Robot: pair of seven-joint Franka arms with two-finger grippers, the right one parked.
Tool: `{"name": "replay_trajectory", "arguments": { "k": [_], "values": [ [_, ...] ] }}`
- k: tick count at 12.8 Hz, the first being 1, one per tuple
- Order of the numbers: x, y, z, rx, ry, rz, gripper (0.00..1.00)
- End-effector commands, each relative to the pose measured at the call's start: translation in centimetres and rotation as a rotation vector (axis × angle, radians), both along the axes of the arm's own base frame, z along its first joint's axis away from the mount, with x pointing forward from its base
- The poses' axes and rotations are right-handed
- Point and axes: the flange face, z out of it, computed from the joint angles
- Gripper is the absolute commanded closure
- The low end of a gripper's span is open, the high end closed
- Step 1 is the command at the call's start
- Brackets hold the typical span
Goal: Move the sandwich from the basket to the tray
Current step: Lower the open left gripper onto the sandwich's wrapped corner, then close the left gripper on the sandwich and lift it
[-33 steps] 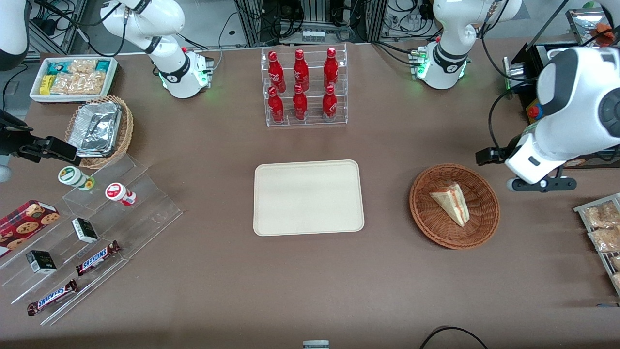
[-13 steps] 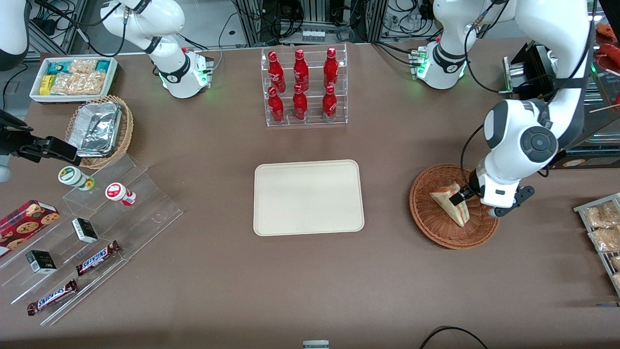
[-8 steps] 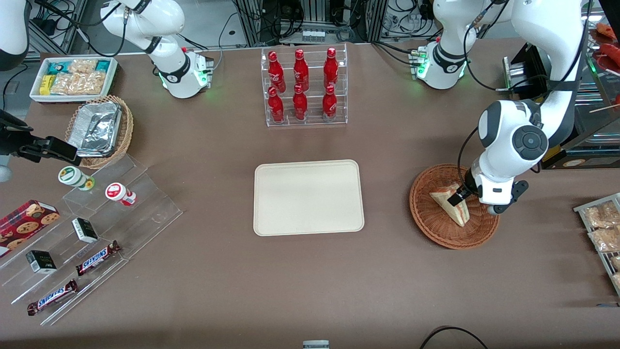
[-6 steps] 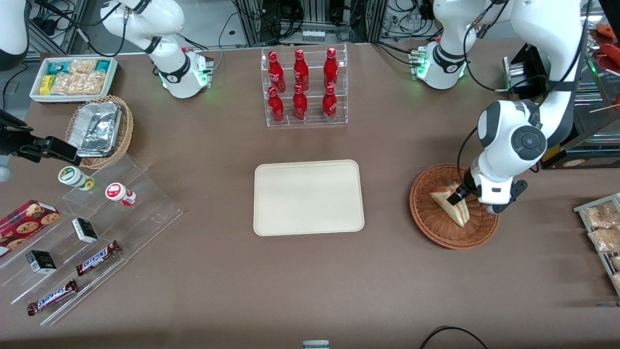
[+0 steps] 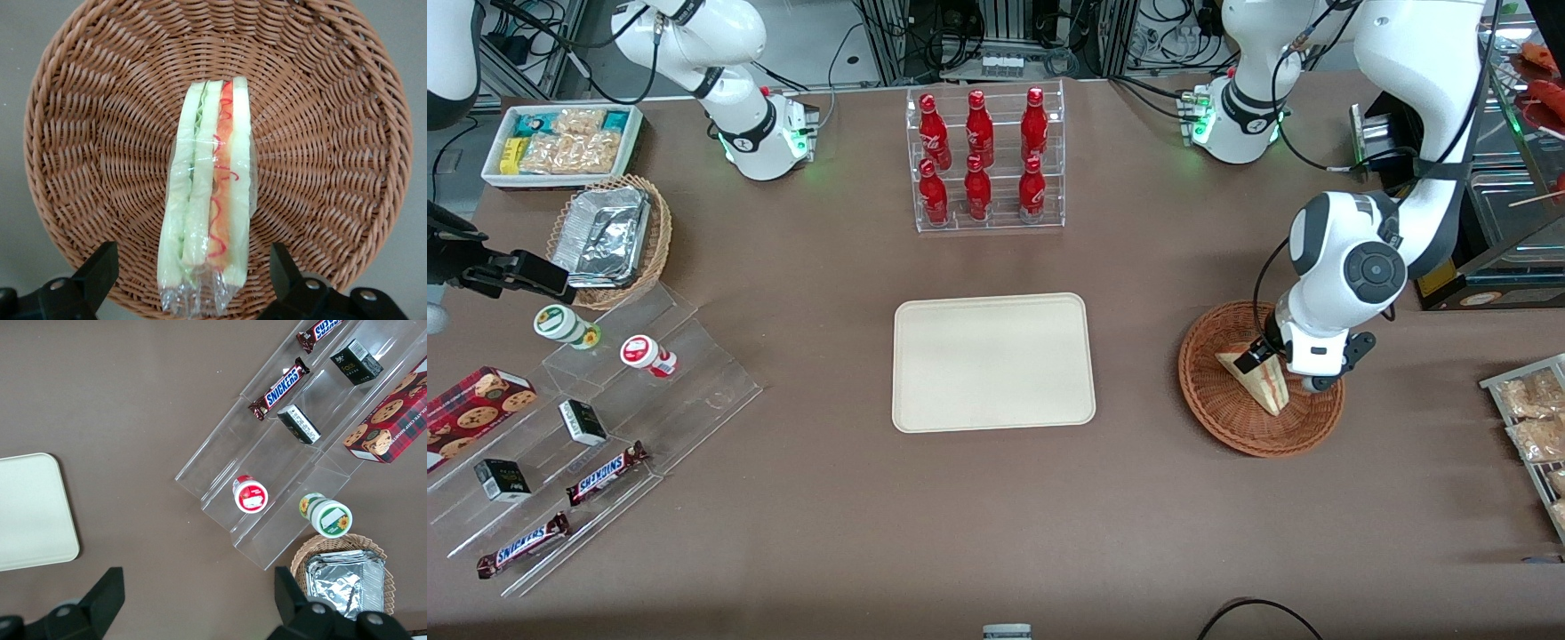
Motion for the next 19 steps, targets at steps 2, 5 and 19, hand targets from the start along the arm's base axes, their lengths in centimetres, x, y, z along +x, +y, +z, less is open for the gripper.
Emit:
{"name": "replay_trajectory", "arguments": {
  "k": [2, 5, 19],
  "values": [
    [0.1, -0.2, -1.1, -0.008, -0.014, 0.022, 0.0],
    [0.0, -0.3, -1.3, -0.008, -0.008, 0.023, 0.66],
    [4.3, -5.8, 9.8, -0.007, 0.084, -0.161, 1.0]
  ]
}}
